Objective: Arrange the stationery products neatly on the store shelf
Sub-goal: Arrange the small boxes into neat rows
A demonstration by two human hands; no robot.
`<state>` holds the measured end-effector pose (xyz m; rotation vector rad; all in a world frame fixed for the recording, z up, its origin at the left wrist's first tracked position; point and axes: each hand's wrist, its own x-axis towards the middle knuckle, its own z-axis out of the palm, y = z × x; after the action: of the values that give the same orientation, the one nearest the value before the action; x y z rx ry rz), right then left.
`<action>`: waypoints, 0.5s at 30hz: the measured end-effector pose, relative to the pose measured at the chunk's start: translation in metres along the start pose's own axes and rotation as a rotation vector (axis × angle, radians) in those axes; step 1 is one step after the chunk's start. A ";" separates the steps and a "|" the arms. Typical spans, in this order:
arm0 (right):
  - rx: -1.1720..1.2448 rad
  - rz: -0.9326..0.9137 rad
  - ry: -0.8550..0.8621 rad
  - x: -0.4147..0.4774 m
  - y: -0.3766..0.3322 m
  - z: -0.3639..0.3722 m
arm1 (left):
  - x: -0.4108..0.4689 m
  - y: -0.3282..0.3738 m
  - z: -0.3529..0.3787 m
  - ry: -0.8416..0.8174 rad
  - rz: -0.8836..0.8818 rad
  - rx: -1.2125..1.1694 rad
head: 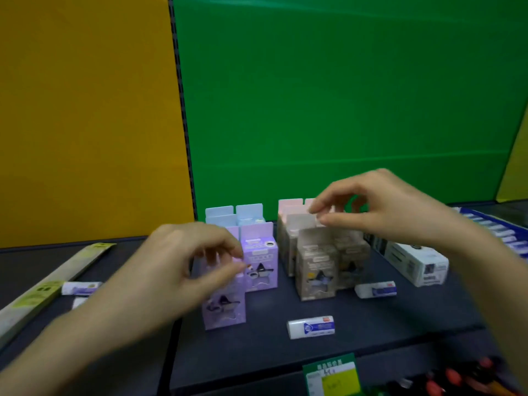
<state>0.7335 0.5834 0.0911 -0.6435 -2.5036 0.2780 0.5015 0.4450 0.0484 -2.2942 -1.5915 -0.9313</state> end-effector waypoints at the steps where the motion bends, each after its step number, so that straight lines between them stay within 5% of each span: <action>1: -0.003 0.032 0.008 -0.013 0.010 -0.005 | -0.001 0.009 0.009 -0.031 0.025 -0.012; 9: -0.054 0.206 -0.163 -0.082 0.087 0.006 | 0.003 0.039 0.096 -0.203 -0.021 -0.011; 15: -0.203 0.092 -0.203 -0.092 0.114 0.037 | 0.004 0.037 0.122 -0.264 -0.129 0.010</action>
<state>0.8259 0.6340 -0.0175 -0.8511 -2.7240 0.1280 0.5826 0.4932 -0.0381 -2.4139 -1.8618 -0.6645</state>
